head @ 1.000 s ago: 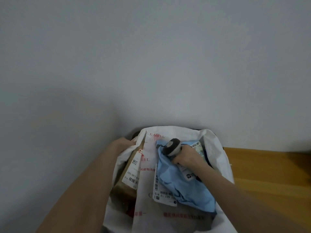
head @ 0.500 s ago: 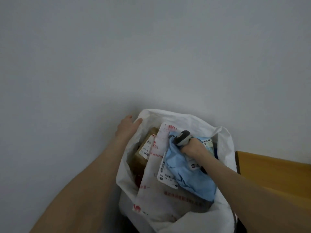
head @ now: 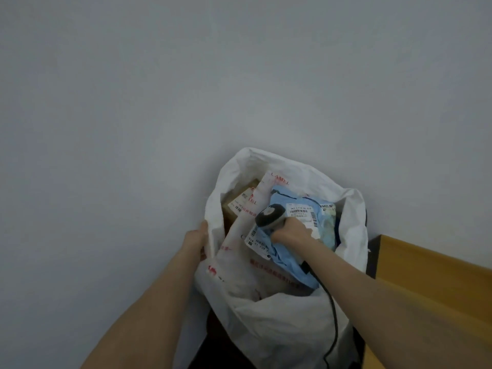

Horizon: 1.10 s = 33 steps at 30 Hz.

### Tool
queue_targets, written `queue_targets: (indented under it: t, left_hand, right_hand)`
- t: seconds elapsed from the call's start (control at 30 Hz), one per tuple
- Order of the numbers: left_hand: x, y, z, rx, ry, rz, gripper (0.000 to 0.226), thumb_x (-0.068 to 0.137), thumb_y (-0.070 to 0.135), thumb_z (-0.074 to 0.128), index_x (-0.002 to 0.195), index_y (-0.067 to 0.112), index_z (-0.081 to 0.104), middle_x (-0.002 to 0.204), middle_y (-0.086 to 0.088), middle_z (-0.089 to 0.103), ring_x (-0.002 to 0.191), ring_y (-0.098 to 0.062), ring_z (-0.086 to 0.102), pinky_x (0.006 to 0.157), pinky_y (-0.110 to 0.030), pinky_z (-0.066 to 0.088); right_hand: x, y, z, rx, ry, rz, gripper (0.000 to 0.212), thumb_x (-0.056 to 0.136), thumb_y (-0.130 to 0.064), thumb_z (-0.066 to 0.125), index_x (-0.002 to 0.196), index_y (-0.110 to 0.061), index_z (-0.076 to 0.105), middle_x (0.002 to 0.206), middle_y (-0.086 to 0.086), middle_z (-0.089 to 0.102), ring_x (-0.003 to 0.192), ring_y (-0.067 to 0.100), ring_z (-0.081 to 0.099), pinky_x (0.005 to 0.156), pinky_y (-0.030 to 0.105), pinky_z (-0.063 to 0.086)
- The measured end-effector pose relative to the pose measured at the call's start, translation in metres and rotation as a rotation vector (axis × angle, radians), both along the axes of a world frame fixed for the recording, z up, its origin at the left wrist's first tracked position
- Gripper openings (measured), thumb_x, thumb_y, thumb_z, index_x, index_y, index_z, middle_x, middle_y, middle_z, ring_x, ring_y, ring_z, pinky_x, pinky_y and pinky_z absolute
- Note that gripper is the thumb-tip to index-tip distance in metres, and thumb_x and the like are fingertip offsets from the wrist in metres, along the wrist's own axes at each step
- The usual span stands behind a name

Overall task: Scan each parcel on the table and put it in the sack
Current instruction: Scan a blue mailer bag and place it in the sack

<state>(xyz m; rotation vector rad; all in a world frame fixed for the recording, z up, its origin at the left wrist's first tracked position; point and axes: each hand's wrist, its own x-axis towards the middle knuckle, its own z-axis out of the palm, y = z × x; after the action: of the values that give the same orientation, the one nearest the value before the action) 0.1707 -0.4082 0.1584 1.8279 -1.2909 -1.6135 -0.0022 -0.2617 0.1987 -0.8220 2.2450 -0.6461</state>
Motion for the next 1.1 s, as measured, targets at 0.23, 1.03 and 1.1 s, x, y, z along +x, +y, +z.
queue_targets:
  t: [0.23, 1.03, 1.1]
  left_hand:
    - [-0.008, -0.004, 0.055, -0.449, 0.059, 0.104, 0.027, 0.094, 0.026, 0.058, 0.104, 0.002, 0.066, 0.089, -0.006, 0.063, 0.087, -0.026, 0.059, 0.075, -0.031, 0.049]
    - [-0.056, -0.002, 0.064, -0.99, -0.82, -0.637, 0.055, 0.092, 0.048, 0.053, 0.143, 0.035, 0.036, 0.146, -0.012, 0.03, 0.131, -0.033, 0.035, 0.103, -0.047, 0.035]
    - [-0.06, -0.019, 0.062, -0.938, -0.838, -0.711, 0.058, 0.092, 0.052, 0.052, 0.145, 0.04, 0.031, 0.149, -0.014, 0.027, 0.134, -0.035, 0.032, 0.105, -0.049, 0.033]
  right_hand:
    - [0.003, -0.003, 0.0, -0.011, -0.013, 0.057, 0.013, 0.085, -0.014, 0.062, 0.096, -0.01, 0.055, 0.107, 0.014, 0.062, 0.114, 0.033, 0.054, 0.113, 0.052, 0.028]
    - [-0.062, 0.112, -0.001, -0.177, 0.042, -0.605, 0.03, 0.083, -0.025, 0.071, 0.105, -0.009, 0.058, 0.118, 0.018, 0.057, 0.099, 0.031, 0.056, 0.078, 0.037, 0.05]
    - [-0.063, 0.102, -0.009, -0.153, 0.044, -0.621, 0.024, 0.084, -0.024, 0.07, 0.097, -0.012, 0.053, 0.111, 0.017, 0.062, 0.087, 0.029, 0.055, 0.07, 0.033, 0.044]
